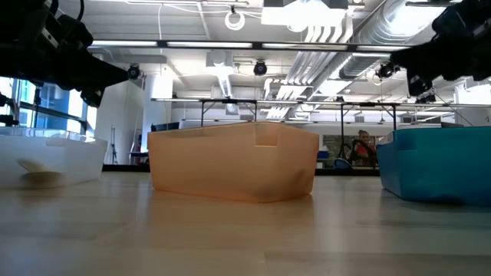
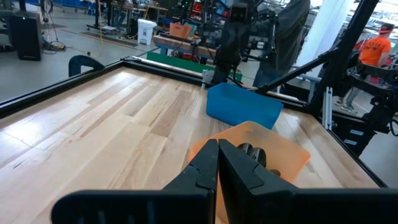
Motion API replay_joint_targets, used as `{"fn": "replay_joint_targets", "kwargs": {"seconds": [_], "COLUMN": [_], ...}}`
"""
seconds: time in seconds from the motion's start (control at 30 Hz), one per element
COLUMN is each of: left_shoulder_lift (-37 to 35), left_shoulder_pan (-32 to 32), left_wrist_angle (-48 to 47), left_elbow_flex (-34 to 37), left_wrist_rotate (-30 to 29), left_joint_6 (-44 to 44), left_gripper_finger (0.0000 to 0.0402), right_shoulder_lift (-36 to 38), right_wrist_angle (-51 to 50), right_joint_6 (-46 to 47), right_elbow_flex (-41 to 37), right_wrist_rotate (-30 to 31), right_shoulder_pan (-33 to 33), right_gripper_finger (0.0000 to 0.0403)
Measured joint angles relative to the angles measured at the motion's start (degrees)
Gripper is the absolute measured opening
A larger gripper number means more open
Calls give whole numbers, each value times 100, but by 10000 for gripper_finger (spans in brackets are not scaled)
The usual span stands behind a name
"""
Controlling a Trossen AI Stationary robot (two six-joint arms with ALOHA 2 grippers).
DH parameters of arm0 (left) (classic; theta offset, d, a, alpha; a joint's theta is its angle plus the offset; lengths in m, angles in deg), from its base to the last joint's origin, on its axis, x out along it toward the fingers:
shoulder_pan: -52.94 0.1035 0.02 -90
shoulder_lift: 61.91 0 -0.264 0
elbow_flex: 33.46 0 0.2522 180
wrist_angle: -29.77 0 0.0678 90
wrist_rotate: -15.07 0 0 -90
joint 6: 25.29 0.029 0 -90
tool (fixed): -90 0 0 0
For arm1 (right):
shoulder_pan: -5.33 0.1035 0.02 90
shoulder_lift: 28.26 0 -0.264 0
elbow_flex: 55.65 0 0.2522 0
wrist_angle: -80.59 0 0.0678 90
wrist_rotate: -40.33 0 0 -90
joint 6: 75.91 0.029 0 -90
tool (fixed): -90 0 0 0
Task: Sort silverware by color (type)
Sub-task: Return to Home Position
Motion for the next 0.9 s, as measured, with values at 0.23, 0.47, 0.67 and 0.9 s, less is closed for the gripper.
{"fn": "replay_joint_targets", "kwargs": {"seconds": [0.23,0.47,0.67,0.9], "left_shoulder_lift": [0,1,1,-1], "left_shoulder_pan": [0,-1,1,1], "left_wrist_angle": [2,2,0,2], "left_elbow_flex": [0,0,0,0], "left_wrist_rotate": [0,0,0,0], "left_joint_6": [0,0,0,0], "left_gripper_finger": [3,3,3,3], "right_shoulder_lift": [3,-4,-14,-14], "right_wrist_angle": [-536,-542,-547,-549], "right_joint_6": [87,150,872,922], "right_elbow_flex": [0,0,0,2], "right_wrist_rotate": [-42,-54,-63,-63], "right_shoulder_pan": [0,0,0,0], "right_gripper_finger": [0,0,0,0]}}
